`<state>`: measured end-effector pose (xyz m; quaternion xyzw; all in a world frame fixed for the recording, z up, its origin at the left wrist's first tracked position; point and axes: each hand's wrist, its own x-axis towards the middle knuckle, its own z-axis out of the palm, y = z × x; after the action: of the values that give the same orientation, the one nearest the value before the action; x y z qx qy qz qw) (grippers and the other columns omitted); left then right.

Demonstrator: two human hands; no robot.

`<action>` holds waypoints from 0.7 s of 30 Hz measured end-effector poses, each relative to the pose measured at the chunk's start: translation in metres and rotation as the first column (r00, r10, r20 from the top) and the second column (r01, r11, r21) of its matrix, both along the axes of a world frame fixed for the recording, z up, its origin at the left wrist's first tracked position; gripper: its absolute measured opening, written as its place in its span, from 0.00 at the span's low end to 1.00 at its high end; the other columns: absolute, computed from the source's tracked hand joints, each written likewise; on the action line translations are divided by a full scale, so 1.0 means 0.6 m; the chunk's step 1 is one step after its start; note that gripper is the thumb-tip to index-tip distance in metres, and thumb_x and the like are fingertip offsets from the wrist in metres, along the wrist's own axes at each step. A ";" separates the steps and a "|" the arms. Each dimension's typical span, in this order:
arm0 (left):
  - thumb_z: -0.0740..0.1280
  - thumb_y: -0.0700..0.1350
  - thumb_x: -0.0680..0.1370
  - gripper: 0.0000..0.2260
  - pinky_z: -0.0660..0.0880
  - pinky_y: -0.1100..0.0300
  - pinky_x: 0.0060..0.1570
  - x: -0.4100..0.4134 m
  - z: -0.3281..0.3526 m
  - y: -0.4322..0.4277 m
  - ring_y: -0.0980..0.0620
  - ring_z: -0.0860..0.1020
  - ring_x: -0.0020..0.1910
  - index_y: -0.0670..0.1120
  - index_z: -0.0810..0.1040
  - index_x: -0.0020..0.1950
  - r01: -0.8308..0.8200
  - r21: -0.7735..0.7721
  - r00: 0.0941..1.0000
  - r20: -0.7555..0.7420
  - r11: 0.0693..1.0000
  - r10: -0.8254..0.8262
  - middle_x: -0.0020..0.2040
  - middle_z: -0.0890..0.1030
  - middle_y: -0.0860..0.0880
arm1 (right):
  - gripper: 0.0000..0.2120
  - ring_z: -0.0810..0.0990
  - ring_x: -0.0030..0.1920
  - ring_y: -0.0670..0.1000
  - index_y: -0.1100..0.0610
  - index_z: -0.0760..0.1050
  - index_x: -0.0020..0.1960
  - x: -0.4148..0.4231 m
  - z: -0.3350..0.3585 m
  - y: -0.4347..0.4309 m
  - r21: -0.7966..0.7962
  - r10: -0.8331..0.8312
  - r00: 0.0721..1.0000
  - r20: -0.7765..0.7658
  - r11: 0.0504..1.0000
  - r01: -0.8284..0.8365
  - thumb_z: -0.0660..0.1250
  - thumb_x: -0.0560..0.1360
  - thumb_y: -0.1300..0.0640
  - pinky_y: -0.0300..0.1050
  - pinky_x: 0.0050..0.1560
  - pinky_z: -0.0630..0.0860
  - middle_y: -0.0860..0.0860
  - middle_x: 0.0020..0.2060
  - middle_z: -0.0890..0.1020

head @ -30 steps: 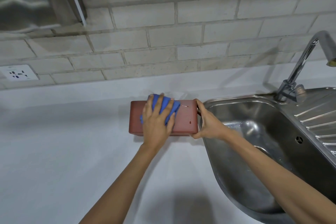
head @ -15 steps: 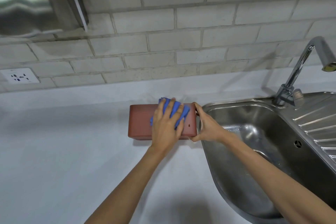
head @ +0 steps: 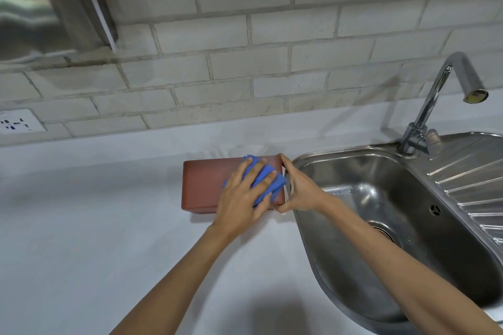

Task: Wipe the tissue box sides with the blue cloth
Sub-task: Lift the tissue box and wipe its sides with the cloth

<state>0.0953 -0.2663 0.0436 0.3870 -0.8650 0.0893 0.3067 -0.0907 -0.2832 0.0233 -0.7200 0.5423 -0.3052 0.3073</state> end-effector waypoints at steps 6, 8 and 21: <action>0.60 0.47 0.73 0.19 0.71 0.41 0.63 -0.038 0.018 0.008 0.33 0.73 0.64 0.42 0.82 0.58 -0.171 0.110 0.972 -0.145 0.979 0.186 0.62 0.79 0.39 | 0.55 0.76 0.56 0.48 0.47 0.50 0.73 0.000 0.000 -0.005 0.015 -0.010 1.000 -0.010 1.000 0.011 0.78 0.54 0.53 0.20 0.47 0.68 0.44 0.58 0.73; 0.61 0.48 0.73 0.18 0.71 0.41 0.61 -0.041 0.001 0.025 0.34 0.74 0.63 0.43 0.82 0.57 -0.088 0.068 0.993 -0.079 0.994 0.093 0.61 0.80 0.39 | 0.57 0.76 0.55 0.47 0.50 0.47 0.75 -0.001 0.003 -0.004 0.049 -0.001 1.000 -0.016 0.999 0.002 0.77 0.55 0.53 0.26 0.49 0.69 0.46 0.59 0.74; 0.62 0.46 0.74 0.18 0.72 0.40 0.61 0.046 -0.038 0.039 0.30 0.74 0.61 0.41 0.81 0.59 -0.342 0.044 0.910 -0.235 0.939 0.342 0.62 0.78 0.36 | 0.48 0.75 0.52 0.48 0.48 0.56 0.68 0.003 0.009 0.000 0.019 0.018 1.000 0.005 1.000 -0.018 0.78 0.54 0.54 0.46 0.55 0.75 0.45 0.57 0.73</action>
<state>0.1228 -0.2429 0.0208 0.5405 -0.7407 0.0936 0.3878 -0.0888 -0.2830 0.0288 -0.7212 0.5378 -0.2988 0.3184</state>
